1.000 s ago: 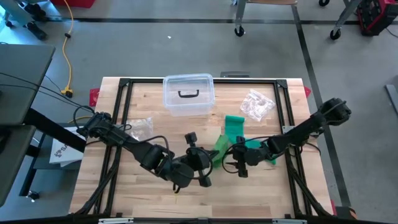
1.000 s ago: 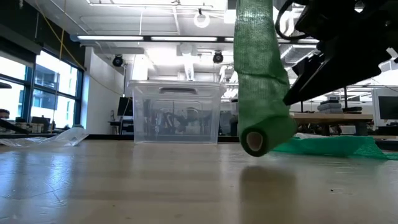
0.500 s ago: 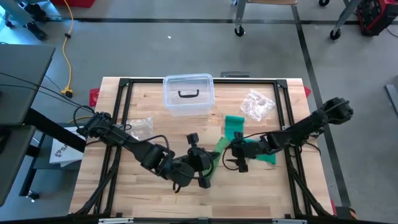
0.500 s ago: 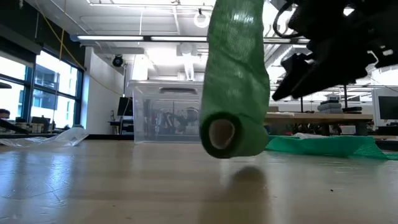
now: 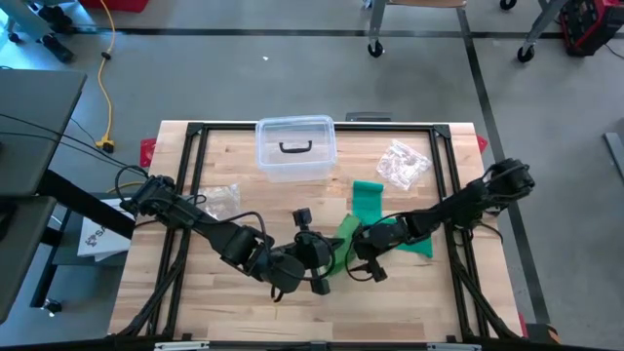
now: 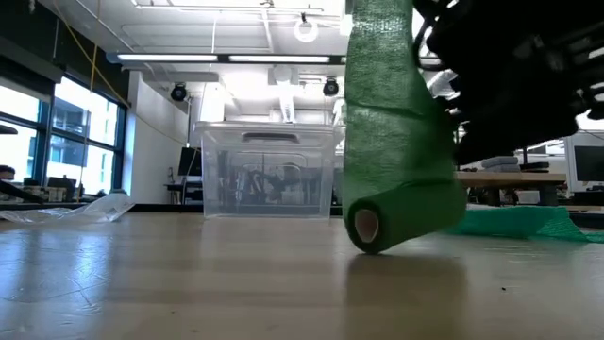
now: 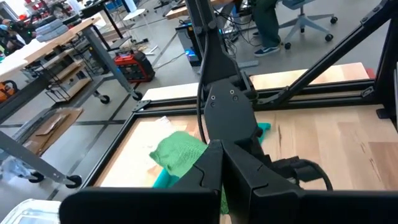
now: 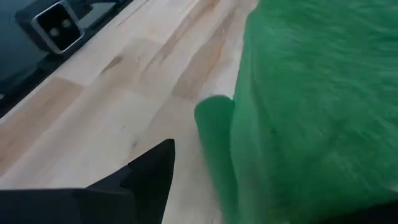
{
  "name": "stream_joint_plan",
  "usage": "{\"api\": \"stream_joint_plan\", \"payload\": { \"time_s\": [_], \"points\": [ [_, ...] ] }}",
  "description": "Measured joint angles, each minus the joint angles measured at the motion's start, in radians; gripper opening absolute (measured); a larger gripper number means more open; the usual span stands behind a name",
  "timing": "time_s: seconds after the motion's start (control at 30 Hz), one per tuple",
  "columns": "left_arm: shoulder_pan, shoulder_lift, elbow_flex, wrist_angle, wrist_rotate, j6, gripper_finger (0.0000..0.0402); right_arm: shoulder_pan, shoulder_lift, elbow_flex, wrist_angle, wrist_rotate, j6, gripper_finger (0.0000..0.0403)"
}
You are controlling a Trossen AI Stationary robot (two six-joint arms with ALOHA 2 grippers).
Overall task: Roll bandage
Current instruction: Roll the green bandage
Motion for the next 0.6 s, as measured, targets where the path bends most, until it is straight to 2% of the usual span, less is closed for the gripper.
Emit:
{"api": "stream_joint_plan", "payload": {
  "time_s": [0.1, 0.27, 0.3, 0.4, 0.6],
  "points": [
    [0.0, 0.0, 0.0, -0.001, 0.0, 0.0, 0.0, 0.0, 0.01, 0.0, 0.04, -0.008, 0.006, 0.0183],
    [0.0, 0.0, 0.0, -0.001, -0.007, 0.008, 0.0, -0.002, 0.01, 0.0, 0.037, -0.047, 0.031, 0.0034],
    [0.0, 0.0, 0.0, -0.001, -0.014, 0.013, 0.0, -0.002, 0.011, 0.0, 0.037, -0.047, 0.031, 0.0017],
    [-0.003, 0.0, 0.0, -0.003, -0.076, 0.016, 0.0, -0.002, 0.011, 0.0, 0.034, -0.047, 0.054, 0.0015],
    [-0.016, 0.0, 0.0, -0.082, -0.397, -0.022, 0.0, 0.027, 0.011, 0.0, 0.009, -0.047, 0.096, 0.0003]
  ]
}}
